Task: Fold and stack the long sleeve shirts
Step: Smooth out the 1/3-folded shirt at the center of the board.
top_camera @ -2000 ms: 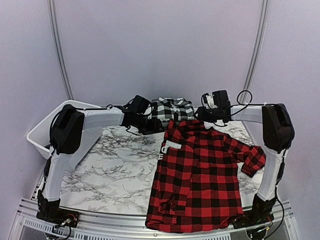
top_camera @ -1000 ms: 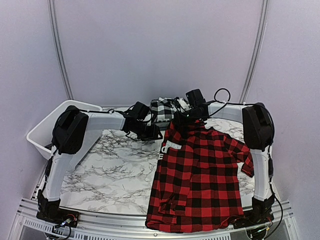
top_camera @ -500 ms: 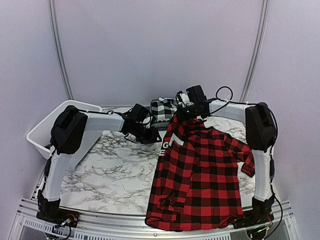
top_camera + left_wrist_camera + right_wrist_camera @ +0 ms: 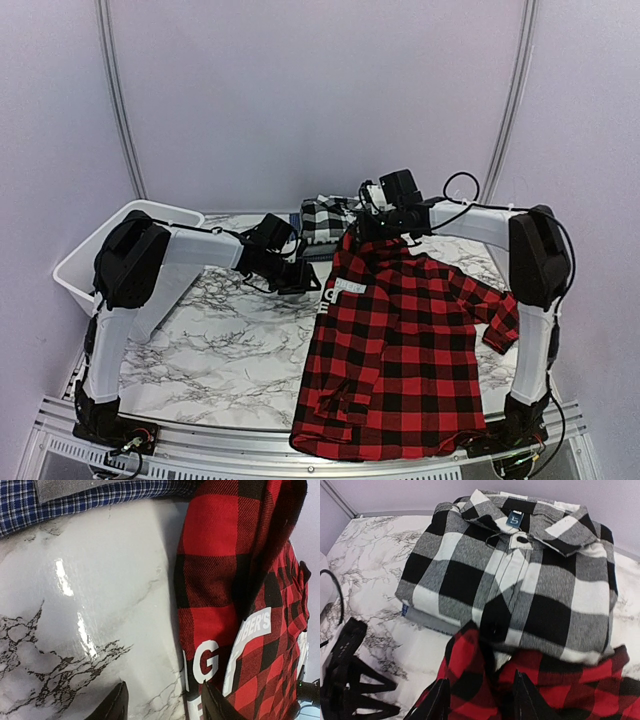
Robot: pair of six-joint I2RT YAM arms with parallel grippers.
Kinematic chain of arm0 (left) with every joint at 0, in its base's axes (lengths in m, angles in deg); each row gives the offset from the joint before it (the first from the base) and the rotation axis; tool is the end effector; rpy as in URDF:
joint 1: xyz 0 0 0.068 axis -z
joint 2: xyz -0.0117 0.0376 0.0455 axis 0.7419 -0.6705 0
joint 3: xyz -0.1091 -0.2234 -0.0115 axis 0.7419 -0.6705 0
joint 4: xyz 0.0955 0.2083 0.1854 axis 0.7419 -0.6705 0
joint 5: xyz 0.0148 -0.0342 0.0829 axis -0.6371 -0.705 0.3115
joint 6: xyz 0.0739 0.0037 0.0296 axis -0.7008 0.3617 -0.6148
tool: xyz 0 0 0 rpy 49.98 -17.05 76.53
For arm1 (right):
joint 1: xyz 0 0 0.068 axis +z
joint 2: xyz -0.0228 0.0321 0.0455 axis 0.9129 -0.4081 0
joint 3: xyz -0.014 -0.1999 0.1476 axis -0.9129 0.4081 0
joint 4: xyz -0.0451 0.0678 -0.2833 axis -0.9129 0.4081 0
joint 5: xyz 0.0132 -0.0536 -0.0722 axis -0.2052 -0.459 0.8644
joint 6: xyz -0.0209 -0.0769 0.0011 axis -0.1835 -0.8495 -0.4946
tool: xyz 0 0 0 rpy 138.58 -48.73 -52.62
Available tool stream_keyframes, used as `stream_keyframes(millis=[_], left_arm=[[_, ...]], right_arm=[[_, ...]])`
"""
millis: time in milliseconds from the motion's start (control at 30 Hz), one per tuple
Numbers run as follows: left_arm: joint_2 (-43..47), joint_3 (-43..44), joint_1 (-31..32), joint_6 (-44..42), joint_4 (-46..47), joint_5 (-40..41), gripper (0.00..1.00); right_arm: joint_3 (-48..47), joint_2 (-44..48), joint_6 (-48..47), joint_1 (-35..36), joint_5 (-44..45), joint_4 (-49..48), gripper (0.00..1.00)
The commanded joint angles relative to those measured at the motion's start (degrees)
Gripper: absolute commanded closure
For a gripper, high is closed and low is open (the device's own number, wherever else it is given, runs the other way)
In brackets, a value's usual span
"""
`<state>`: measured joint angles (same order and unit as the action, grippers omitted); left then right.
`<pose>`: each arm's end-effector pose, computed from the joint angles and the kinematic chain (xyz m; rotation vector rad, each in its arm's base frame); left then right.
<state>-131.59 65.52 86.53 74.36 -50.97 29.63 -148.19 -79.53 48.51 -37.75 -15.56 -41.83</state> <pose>0.3959 -0.3467 0.0770 0.3881 2.4926 -0.9484 0.4561 0.2513 0.1726 -0.3640 2.2699 0.4760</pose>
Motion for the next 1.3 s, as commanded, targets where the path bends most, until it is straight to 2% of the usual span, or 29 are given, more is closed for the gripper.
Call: stream_keyframes(millis=[0, 167, 333, 567, 700, 767, 1000, 1133, 1267], left_arm=[[2.8, -1.6, 0.9, 1.5, 1.7, -2.7, 0.45], [3.2, -2.9, 2.8, 2.4, 1.6, -1.6, 0.41], [3.3, -3.8, 3.7, 2.4, -0.7, 2.4, 0.4], [2.8, -3.7, 3.9, 3.9, -2.3, 3.2, 0.41], [7.7, -8.6, 4.0, 4.3, -2.8, 4.4, 0.4], [11.2, -12.7, 4.0, 4.1, -3.2, 3.7, 0.38], [24.0, -26.9, 6.8, 2.2, -4.9, -4.8, 0.41], [26.7, -31.2, 11.3, 1.9, -7.3, -7.8, 0.44], [27.5, -33.2, 14.5, 3.2, -8.6, -9.0, 0.45]], right_arm=[[9.3, 10.2, 1.5, 2.2, -0.4, -2.6, 0.64], [21.4, 14.7, 3.5, 5.3, -1.5, -4.8, 0.8], [27.2, 14.0, 5.7, 6.5, -2.8, -7.5, 0.84], [31.1, 8.8, 8.1, 6.6, -0.8, -8.7, 0.86], [32.8, 7.8, 8.3, 6.5, -0.3, -9.0, 0.81], [32.6, 8.3, 8.0, 6.6, 0.7, -8.3, 0.75], [28.4, 12.0, 6.2, 6.5, 0.9, -5.6, 0.66], [24.2, 13.1, 4.0, 5.7, 4.7, -4.3, 0.62], [19.7, 11.7, 2.7, 0.0, 3.9, -5.0, 0.55]])
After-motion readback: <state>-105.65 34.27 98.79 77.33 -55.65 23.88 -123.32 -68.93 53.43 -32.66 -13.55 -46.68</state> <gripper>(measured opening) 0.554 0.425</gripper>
